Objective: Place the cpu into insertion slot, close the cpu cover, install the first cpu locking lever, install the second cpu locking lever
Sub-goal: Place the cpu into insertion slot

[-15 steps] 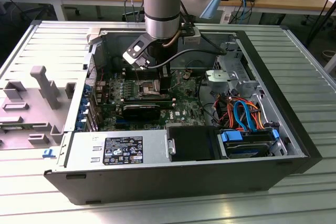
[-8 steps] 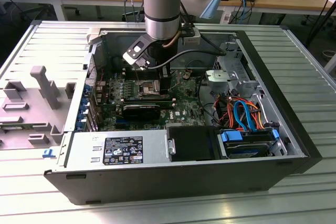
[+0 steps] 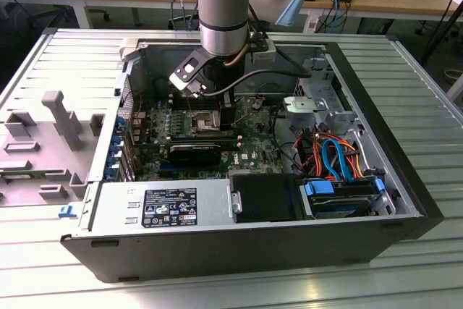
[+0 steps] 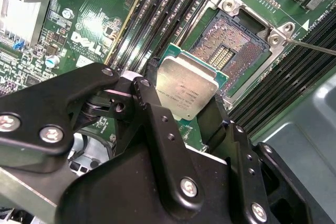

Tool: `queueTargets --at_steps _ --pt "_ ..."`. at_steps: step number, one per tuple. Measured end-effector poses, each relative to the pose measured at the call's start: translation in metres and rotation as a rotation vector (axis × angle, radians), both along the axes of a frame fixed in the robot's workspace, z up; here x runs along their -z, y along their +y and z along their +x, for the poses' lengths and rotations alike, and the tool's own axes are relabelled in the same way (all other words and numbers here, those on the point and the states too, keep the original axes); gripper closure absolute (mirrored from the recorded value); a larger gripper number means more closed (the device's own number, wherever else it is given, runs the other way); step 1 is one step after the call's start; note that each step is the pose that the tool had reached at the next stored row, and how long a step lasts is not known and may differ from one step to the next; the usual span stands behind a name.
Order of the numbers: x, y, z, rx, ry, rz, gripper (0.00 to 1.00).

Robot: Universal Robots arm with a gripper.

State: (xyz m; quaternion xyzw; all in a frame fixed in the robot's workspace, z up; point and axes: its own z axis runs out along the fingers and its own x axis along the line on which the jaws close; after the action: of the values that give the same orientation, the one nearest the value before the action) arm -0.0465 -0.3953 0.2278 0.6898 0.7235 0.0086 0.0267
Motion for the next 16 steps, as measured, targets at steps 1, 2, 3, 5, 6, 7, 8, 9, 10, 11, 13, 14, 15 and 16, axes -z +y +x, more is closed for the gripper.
queueTargets --at_steps 1,2,3,5,6,7,8,9,10,11,13,14,15,16 --pt "0.0002 0.0000 0.0000 0.000 0.0000 0.0000 0.45" --pt "0.0004 0.0000 0.0000 0.000 0.0000 0.0000 0.45" --pt "0.0005 0.0000 0.0000 0.000 0.0000 0.0000 0.45" --pt "0.0009 0.0000 0.0000 0.000 0.0000 -0.0001 0.45" --pt "0.0011 0.0000 0.0000 0.000 0.0000 -0.0001 0.45" --pt "0.0014 0.0000 0.0000 0.000 0.0000 0.0000 0.45" --pt "0.0015 0.0000 0.0000 0.000 0.0000 0.0000 0.45" --pt "0.0017 0.0000 0.0000 0.000 0.0000 0.0000 0.45" --pt "0.0019 0.0000 0.0000 0.000 0.0001 -0.0001 0.45" --pt "0.0021 0.0000 0.0000 0.000 0.0001 -0.0001 0.45" --pt "0.0031 0.0000 0.0000 0.000 0.0001 -0.0001 0.45" --pt "0.0031 0.0000 0.0000 0.000 0.0000 0.0000 0.45" --pt "0.0031 0.0000 -0.0001 0.000 0.0000 0.0000 0.45" --pt "0.0032 0.0000 -0.0005 0.000 -0.0001 0.0001 0.45"
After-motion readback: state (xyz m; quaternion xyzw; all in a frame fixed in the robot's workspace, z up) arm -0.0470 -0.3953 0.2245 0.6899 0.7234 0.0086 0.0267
